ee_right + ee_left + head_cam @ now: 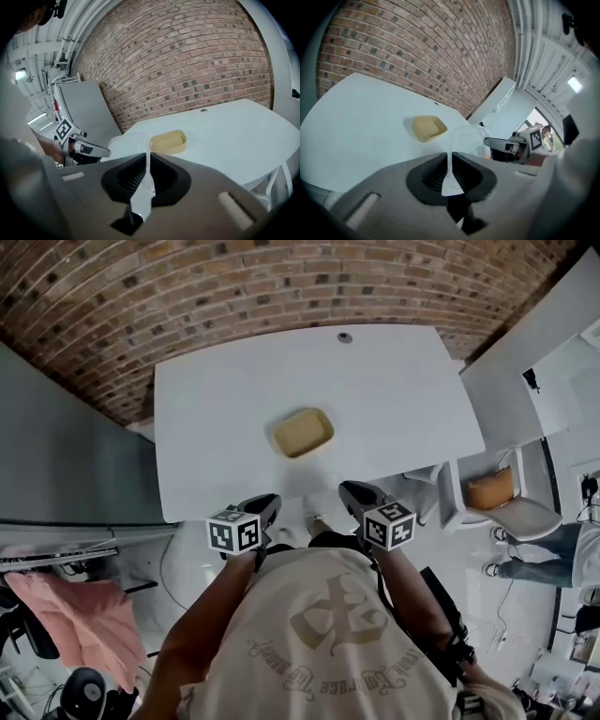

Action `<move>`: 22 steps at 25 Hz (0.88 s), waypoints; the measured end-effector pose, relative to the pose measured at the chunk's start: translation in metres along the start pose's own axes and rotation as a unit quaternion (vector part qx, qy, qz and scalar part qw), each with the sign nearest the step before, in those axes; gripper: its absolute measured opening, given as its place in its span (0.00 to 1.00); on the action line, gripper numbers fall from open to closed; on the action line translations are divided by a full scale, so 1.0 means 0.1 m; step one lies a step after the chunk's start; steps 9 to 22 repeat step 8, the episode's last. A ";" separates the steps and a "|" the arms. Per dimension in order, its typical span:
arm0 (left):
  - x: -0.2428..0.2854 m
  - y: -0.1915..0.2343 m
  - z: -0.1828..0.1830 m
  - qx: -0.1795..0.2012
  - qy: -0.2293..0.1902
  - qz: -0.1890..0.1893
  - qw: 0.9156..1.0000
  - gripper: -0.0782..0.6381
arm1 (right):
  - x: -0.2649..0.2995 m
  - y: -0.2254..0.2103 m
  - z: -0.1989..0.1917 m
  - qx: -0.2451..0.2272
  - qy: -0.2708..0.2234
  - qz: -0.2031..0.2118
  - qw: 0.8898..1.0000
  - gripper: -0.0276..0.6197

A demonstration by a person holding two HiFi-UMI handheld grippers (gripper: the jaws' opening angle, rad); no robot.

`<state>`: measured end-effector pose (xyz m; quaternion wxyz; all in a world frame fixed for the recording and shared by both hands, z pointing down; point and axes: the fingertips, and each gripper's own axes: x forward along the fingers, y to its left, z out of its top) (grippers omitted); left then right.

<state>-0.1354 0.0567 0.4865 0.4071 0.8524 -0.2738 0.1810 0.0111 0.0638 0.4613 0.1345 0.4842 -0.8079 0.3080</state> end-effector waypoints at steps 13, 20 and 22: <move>-0.15 -0.08 -0.08 0.001 0.004 -0.006 1.000 0.16 | -0.09 0.15 -0.03 0.003 -0.009 -0.004 1.000 0.09; -0.15 -0.08 -0.08 0.001 0.004 -0.006 1.000 0.16 | -0.09 0.15 -0.03 0.003 -0.009 -0.004 1.000 0.09; -0.15 -0.08 -0.08 0.001 0.004 -0.006 1.000 0.16 | -0.09 0.15 -0.03 0.003 -0.009 -0.004 1.000 0.09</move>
